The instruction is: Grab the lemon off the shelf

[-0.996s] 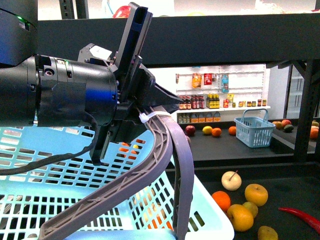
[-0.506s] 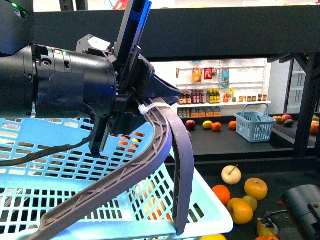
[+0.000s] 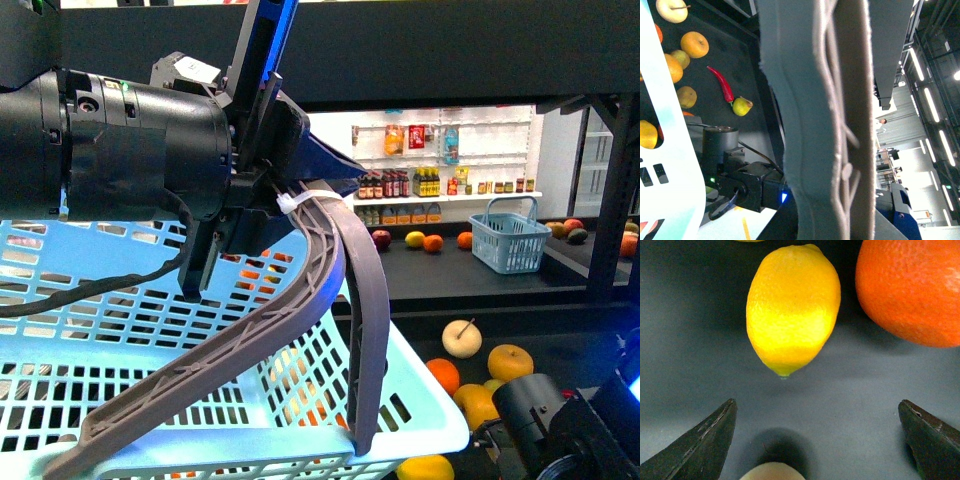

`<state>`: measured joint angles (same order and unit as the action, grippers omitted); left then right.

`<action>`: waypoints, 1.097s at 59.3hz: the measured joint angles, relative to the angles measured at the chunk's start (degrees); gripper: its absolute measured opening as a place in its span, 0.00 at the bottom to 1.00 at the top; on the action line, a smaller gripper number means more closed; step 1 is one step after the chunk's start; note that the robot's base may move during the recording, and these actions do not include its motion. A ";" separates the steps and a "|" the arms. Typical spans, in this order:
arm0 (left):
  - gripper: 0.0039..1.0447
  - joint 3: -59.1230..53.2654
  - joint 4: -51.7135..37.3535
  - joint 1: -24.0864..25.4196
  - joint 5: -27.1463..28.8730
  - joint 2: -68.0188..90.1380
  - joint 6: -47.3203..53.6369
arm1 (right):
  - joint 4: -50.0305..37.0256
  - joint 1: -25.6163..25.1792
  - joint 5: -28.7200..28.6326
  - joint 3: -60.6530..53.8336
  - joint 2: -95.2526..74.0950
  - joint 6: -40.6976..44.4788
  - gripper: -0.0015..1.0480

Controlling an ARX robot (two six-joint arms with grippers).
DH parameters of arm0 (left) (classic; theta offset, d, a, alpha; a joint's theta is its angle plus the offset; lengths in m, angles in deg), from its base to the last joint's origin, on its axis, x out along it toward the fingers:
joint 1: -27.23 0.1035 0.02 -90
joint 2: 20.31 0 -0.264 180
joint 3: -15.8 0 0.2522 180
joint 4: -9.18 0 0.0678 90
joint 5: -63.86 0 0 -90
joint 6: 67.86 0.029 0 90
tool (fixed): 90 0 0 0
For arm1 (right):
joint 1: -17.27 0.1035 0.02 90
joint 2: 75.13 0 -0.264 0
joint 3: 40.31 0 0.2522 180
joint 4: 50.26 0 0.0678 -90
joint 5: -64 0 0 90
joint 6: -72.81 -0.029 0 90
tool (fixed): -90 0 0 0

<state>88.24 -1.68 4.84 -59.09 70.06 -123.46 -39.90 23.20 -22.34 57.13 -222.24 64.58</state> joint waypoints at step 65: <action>0.06 0.00 0.00 0.00 0.00 0.00 0.00 | -3.96 -1.46 2.14 2.67 1.16 2.43 0.60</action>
<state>88.24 -1.68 4.84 -59.09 70.06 -123.46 -43.85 21.74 -20.20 59.79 -221.08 67.00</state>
